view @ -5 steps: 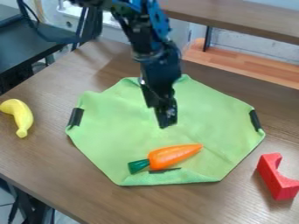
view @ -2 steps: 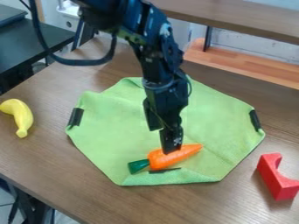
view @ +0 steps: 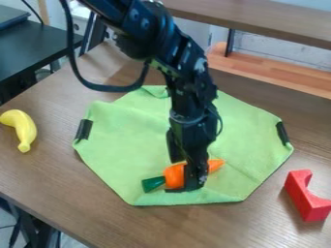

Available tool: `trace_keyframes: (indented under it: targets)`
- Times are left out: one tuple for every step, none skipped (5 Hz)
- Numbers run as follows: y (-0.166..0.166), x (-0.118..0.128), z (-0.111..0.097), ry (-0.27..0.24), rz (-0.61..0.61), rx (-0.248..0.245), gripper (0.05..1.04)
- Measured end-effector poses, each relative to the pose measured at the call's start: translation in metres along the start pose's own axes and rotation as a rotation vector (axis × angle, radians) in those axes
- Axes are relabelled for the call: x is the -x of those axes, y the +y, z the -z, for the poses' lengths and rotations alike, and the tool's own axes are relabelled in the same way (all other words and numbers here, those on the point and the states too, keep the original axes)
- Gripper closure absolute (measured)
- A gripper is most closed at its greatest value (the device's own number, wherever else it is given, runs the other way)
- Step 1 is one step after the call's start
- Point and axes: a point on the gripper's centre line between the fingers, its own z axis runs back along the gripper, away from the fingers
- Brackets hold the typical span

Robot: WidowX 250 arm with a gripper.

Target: Move the carrot above the red object beside the cloth

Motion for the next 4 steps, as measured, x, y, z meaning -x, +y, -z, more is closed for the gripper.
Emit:
trace_keyframes:
  targets:
    - [0.001, -0.002, 0.0, -0.008, -0.012, -0.004, 0.429]
    - [-0.003, -0.001, -0.001, 0.0, -0.012, 0.016, 0.602]
    - [-0.007, -0.002, -0.003, 0.0, -0.014, 0.045, 0.602]
    - [-0.01, -0.012, -0.024, -0.05, -0.051, 0.07, 0.602]
